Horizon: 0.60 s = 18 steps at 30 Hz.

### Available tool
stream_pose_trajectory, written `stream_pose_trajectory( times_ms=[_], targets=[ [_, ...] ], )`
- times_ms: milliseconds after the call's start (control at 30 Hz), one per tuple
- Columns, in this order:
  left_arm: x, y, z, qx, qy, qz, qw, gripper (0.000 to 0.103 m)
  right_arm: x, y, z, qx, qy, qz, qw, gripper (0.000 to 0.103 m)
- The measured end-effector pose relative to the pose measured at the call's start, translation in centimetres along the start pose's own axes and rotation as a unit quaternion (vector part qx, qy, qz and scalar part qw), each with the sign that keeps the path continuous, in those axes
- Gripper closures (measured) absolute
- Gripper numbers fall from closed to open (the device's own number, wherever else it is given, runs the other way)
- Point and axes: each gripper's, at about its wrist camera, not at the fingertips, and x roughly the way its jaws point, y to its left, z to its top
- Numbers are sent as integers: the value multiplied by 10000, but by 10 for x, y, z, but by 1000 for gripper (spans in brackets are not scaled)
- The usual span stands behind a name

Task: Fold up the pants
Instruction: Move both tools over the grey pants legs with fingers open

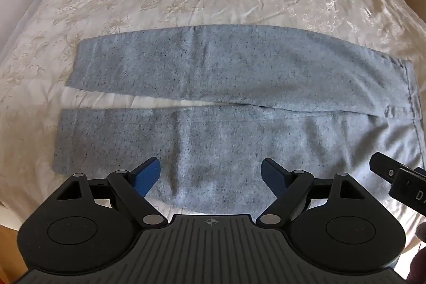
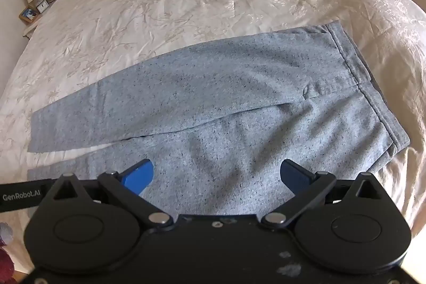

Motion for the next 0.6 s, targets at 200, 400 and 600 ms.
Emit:
stream_pose_trajectory(
  times_ms=[200, 400, 600],
  targets=[
    [-1, -3, -1, 42, -12, 49, 10000, 21, -1, 1, -1, 64, 5, 27, 10000, 0],
    [-2, 3, -4, 93, 39, 4, 9999, 21, 0, -1, -5, 132, 4, 139, 9998, 0],
    [0, 8, 4, 62, -36, -120, 9999, 35, 5, 0, -2, -72, -143, 377, 9992, 12]
  ],
)
